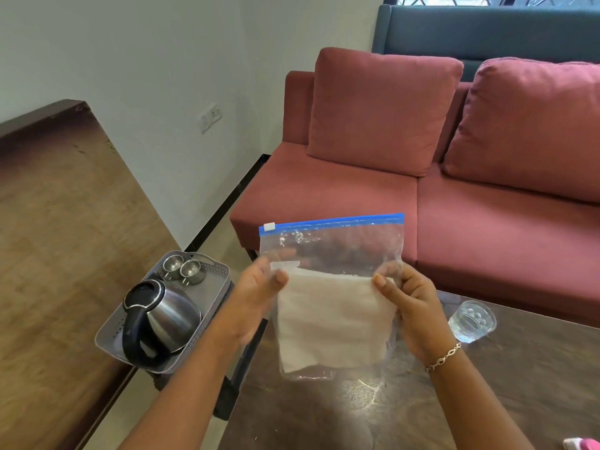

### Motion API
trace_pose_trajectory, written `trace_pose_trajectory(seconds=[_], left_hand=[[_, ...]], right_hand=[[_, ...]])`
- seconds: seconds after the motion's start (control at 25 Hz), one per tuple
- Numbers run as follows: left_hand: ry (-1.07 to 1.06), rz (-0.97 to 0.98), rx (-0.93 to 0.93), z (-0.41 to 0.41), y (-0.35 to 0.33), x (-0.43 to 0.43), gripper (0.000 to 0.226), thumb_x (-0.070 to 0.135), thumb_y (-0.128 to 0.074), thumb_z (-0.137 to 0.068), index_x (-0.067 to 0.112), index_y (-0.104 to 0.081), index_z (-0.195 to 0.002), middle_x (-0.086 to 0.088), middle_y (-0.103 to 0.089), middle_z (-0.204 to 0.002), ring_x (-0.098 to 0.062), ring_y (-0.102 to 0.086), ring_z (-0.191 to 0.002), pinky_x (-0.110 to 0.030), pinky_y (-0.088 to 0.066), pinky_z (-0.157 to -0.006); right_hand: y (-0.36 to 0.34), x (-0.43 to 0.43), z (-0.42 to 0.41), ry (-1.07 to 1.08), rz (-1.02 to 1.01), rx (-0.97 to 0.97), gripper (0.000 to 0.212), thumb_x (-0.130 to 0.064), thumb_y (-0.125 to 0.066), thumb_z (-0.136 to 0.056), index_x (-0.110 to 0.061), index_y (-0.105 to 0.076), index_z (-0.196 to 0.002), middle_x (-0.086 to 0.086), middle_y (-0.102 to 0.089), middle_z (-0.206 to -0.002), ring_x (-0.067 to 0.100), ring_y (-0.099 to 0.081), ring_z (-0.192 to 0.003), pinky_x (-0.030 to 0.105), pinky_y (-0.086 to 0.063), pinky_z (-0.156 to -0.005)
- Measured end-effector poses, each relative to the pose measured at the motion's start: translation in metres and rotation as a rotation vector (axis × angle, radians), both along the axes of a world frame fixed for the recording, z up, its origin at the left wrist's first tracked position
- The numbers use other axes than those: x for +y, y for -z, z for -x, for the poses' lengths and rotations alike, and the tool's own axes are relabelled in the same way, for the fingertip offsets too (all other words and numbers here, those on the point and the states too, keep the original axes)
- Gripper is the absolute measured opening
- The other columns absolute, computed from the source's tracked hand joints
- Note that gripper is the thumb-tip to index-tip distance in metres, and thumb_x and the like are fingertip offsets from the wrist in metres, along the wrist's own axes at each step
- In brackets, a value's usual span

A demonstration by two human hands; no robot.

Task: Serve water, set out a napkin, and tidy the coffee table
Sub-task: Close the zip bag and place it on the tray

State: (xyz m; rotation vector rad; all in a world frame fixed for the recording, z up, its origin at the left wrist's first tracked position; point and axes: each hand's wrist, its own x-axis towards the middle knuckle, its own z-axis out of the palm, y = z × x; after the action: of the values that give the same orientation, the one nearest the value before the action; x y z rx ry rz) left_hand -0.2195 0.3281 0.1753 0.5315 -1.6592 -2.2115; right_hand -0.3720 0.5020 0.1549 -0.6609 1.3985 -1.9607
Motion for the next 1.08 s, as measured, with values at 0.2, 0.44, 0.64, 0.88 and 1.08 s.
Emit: trace_pose_trajectory(seconds=[0.2,0.44,0.64,0.88,1.08], left_hand=[[-0.029,-0.099,-0.134,0.004,0.017,0.013,0.027,0.022,-0.074,-0.069,0.01,-0.068,-0.093,-0.006,-0.076,-0.085,-0.021,-0.07,-0.081,-0.027,-0.058,-0.07],[-0.436,-0.059,-0.061,0.013,0.017,0.029,0.038,0.003,-0.068,-0.076,0.028,-0.052,-0.1,-0.013,-0.073,-0.076,-0.027,-0.069,-0.066,-0.039,-0.058,-0.063],[-0.491,0.27,0.008,0.012,0.019,0.032,0.03,0.013,-0.068,-0.08,0.037,-0.053,-0.091,-0.019,-0.061,-0.078,-0.037,-0.056,-0.067,-0.046,-0.048,-0.062],[-0.16,0.264,-0.06,0.006,0.015,0.021,0.056,0.0,-0.076,-0.066,0.028,-0.062,-0.111,0.006,-0.068,-0.103,-0.009,-0.065,-0.089,-0.025,-0.055,-0.082],[-0.24,0.74,-0.207,0.004,0.015,0.015,0.033,0.003,-0.074,-0.071,0.021,-0.069,-0.098,0.013,-0.057,-0.086,0.006,-0.053,-0.082,-0.007,-0.04,-0.074]], right_hand=[[-0.002,-0.001,0.003,0.081,-0.003,0.018,0.043,-0.047,-0.085,-0.049,-0.019,-0.067,-0.077,-0.002,-0.067,-0.066,0.009,-0.06,-0.058,0.02,-0.052,-0.054],[0.007,0.001,0.003,0.18,-0.067,0.096,0.071,-0.027,-0.08,-0.062,-0.041,-0.042,-0.121,0.008,-0.06,-0.066,0.019,-0.054,-0.059,0.024,-0.05,-0.055],[0.003,0.009,0.004,-0.035,-0.205,0.36,0.063,-0.023,-0.081,-0.059,-0.042,-0.056,-0.114,0.003,-0.06,-0.108,0.014,-0.056,-0.087,0.025,-0.052,-0.077],[0.001,0.009,0.007,-0.002,-0.295,0.516,0.055,-0.005,-0.077,-0.067,-0.044,-0.064,-0.103,-0.001,-0.06,-0.105,0.005,-0.056,-0.095,0.014,-0.046,-0.081],[0.008,0.006,0.005,0.125,-0.441,0.7,0.033,-0.004,-0.075,-0.069,-0.019,-0.07,-0.098,-0.002,-0.054,-0.078,0.006,-0.052,-0.075,0.011,-0.041,-0.065]])
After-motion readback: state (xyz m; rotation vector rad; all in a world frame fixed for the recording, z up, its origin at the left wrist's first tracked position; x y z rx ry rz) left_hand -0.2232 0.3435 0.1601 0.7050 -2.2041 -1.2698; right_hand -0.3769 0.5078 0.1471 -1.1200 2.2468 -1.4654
